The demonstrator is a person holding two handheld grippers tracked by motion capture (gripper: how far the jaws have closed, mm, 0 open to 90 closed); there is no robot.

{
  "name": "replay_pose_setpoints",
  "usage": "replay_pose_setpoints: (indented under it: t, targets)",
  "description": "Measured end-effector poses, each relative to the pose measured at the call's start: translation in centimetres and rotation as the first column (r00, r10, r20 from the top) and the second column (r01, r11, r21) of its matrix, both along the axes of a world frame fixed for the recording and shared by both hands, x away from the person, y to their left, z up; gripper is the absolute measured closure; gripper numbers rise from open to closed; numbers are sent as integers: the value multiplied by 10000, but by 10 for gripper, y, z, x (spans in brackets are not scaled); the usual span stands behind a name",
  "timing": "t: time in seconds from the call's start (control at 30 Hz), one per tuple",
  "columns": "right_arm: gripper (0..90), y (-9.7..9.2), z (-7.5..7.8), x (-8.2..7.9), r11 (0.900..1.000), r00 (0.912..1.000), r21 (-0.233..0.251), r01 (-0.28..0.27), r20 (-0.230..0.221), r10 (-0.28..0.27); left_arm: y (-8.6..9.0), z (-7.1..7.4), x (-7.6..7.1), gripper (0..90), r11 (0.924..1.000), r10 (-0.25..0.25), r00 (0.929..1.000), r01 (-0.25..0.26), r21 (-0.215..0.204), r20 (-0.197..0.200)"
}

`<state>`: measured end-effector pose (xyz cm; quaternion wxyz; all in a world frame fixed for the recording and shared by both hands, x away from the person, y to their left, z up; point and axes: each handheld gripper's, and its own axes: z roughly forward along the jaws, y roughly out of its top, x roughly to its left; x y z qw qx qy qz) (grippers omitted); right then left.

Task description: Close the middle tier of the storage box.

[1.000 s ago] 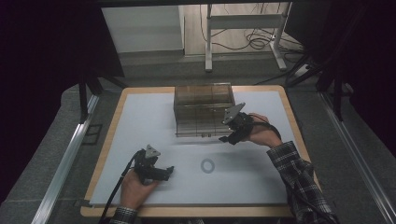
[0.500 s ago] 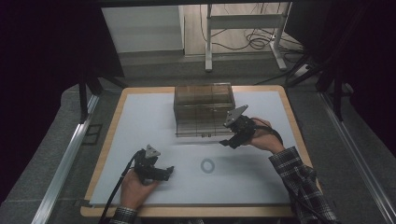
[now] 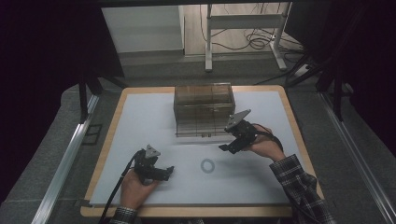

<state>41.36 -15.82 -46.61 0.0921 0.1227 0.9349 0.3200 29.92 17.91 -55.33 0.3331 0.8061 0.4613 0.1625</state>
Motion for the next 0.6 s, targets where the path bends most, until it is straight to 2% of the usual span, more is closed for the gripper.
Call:
replay_pose_setpoints:
  t: [0.37,0.6]
  targets:
    - [131,1,-9,-6,9989,9960,101,467,-770,-458,0,0,0,0,10000,4,10000,-4,-3,2]
    - [98,6,-14,-12,9986,9938,29,520,-988,-515,0,0,0,0,10000,6,10000,-6,-3,1]
